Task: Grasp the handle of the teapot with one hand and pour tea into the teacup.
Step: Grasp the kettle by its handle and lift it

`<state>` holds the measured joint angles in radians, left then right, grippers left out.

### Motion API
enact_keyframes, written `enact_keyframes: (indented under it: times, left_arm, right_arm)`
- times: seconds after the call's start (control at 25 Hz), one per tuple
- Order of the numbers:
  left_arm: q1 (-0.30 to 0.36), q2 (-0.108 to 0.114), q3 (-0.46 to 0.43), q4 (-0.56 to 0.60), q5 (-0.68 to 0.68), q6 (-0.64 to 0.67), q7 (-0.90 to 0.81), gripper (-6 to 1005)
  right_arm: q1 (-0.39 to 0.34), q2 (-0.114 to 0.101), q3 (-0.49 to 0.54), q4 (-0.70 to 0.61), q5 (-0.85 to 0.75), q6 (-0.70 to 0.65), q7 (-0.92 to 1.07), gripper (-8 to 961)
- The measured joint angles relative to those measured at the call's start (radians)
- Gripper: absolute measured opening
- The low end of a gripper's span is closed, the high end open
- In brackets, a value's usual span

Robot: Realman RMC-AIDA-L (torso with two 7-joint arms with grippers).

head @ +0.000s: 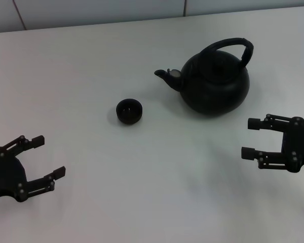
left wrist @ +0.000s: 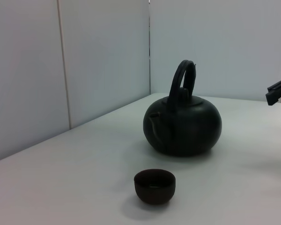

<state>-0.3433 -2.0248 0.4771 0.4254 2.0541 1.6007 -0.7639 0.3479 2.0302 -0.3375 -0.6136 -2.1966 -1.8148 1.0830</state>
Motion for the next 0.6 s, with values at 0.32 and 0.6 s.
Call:
enact_keyframes:
  times: [0.32, 0.6]
  left_arm:
    - [0.000, -0.003, -0.001, 0.001, 0.002, 0.005, 0.000, 870]
    - [-0.002, -0.003, -0.007, 0.001, 0.001, 0.002, -0.006, 870]
  right_arm:
    - [-0.042, 0.040, 0.049, 0.035, 0.102, 0.009, -0.134, 785]
    - [-0.098, 0.048, 0.197, 0.323, 0.323, 0.107, -0.459, 785]
